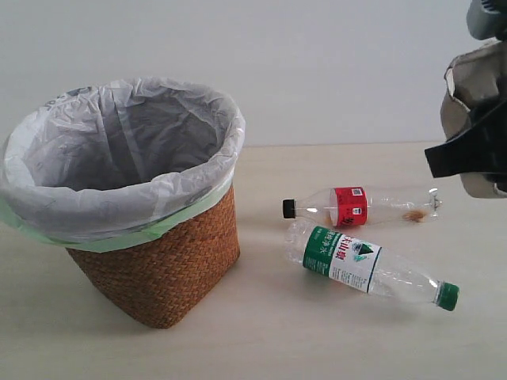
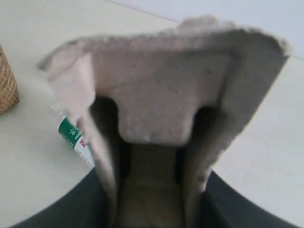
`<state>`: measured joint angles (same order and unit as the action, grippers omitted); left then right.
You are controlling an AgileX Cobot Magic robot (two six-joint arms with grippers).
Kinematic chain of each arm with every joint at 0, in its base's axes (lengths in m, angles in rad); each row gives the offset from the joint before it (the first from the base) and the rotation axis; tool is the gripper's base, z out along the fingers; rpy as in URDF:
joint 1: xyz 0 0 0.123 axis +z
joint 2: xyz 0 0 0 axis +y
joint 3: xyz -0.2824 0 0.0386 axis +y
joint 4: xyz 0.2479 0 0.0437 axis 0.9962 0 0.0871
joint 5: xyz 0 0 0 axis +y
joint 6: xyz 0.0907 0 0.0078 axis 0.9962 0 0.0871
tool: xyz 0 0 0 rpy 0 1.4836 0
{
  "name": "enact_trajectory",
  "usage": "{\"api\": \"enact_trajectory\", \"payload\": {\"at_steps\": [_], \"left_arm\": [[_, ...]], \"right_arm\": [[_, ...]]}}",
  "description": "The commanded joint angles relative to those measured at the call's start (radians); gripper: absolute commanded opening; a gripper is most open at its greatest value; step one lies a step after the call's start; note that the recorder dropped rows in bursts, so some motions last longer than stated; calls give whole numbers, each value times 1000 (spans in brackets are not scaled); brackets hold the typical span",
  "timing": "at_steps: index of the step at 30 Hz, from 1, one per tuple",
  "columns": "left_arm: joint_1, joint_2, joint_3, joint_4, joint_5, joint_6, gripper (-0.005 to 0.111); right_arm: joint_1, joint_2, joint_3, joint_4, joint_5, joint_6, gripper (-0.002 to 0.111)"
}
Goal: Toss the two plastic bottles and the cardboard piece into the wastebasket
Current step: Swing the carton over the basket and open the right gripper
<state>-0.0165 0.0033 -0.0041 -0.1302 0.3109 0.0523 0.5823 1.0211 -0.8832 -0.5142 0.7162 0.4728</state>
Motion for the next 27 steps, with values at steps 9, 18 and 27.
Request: {"api": "enact_trajectory", "payload": {"at_steps": [9, 18, 27], "left_arm": [[1, -3, 4, 3, -1, -8, 4], [1, -3, 4, 3, -1, -8, 4], [1, -3, 4, 3, -1, -8, 4]], "right_arm": [[-270, -95, -5, 541, -90, -540, 0], [-297, -63, -1, 499, -70, -499, 0], [-297, 157, -1, 490, -99, -423, 0]]}}
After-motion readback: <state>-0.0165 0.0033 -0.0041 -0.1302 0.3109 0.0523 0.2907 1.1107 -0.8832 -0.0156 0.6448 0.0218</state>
